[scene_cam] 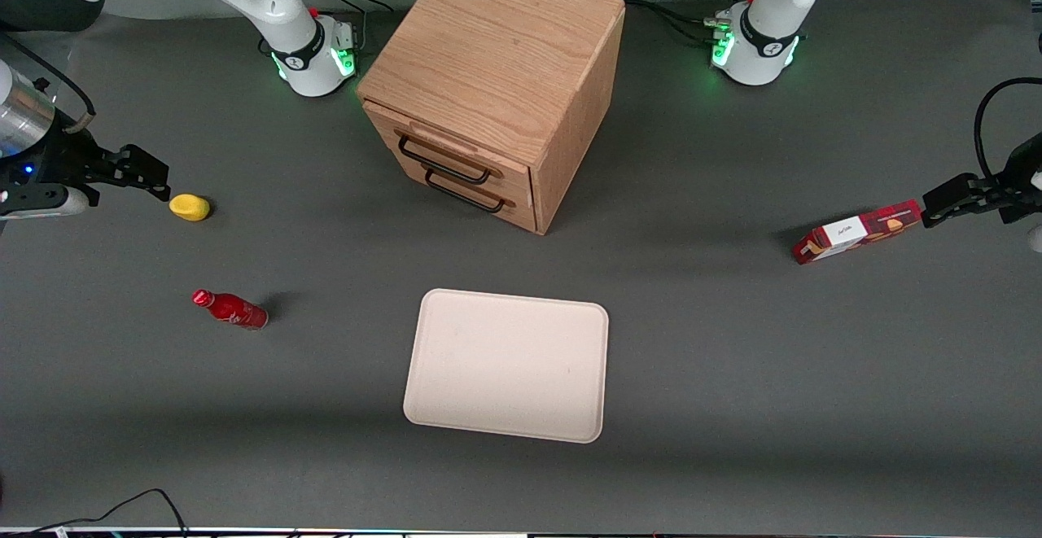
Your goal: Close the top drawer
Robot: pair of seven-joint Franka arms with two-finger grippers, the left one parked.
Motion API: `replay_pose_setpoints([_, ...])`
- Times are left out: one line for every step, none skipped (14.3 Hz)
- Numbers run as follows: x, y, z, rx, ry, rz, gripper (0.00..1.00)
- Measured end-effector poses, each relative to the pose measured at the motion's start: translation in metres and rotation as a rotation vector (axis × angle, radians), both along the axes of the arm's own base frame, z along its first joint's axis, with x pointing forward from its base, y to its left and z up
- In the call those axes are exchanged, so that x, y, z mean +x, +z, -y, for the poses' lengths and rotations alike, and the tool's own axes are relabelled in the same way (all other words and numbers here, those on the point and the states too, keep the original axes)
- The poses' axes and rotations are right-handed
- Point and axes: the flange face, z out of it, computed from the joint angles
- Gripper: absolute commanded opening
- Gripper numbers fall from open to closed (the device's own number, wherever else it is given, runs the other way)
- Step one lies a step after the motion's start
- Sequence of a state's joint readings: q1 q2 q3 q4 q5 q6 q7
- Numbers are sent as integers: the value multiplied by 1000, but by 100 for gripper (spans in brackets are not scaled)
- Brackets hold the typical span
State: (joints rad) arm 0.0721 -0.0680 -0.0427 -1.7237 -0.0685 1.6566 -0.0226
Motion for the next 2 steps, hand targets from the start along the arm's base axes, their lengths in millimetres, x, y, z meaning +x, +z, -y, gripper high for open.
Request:
replay_pose_setpoints([-1, -1, 4, 7, -9, -1, 100])
replay_pose_setpoints([-1, -1, 7, 19, -17, 0, 100])
